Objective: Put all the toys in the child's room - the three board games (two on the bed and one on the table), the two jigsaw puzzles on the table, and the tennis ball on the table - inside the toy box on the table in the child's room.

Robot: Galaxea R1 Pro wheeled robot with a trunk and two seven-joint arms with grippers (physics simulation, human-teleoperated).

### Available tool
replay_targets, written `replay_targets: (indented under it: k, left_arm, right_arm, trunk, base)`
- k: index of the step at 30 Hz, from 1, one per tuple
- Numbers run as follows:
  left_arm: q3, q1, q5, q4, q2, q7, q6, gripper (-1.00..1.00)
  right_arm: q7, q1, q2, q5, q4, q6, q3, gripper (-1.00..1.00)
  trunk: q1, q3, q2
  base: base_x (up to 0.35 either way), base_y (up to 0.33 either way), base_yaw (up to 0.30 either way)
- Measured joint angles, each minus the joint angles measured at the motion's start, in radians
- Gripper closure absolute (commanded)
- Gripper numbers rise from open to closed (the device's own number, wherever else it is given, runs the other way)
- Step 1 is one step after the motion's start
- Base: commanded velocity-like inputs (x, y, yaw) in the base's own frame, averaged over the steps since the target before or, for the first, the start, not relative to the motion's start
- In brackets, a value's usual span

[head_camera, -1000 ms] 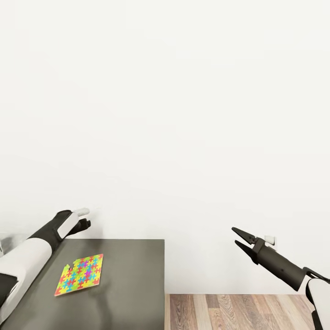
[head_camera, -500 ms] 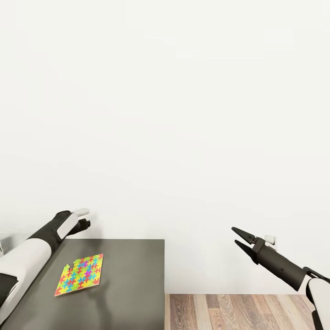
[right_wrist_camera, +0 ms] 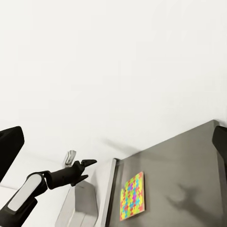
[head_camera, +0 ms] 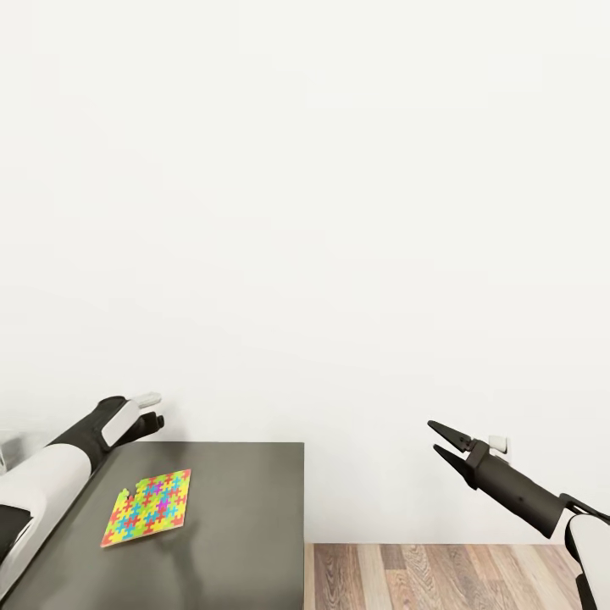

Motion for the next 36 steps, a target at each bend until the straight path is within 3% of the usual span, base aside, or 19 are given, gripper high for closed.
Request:
replay_targets:
  k: [19, 36]
  left_arm:
    - [-0.010, 0.000, -0.004, 0.001, -0.005, -0.007, 0.002, -1.00]
    - [-0.013, 0.000, -0.004, 0.001, -0.004, -0.009, 0.001, -1.00]
  right_arm:
    - [0.001, 0.000, 0.000, -0.001, 0.002, -0.001, -0.001, -1.00]
    - [0.001, 0.000, 0.000, 0.000, 0.002, -0.001, -0.001, -1.00]
  trunk:
    - [0.000, -0.001, 0.000]
    - [0.000, -0.026, 0.000]
  base:
    - [0.000, 0.000, 0.000]
    - [0.000, 0.000, 0.000]
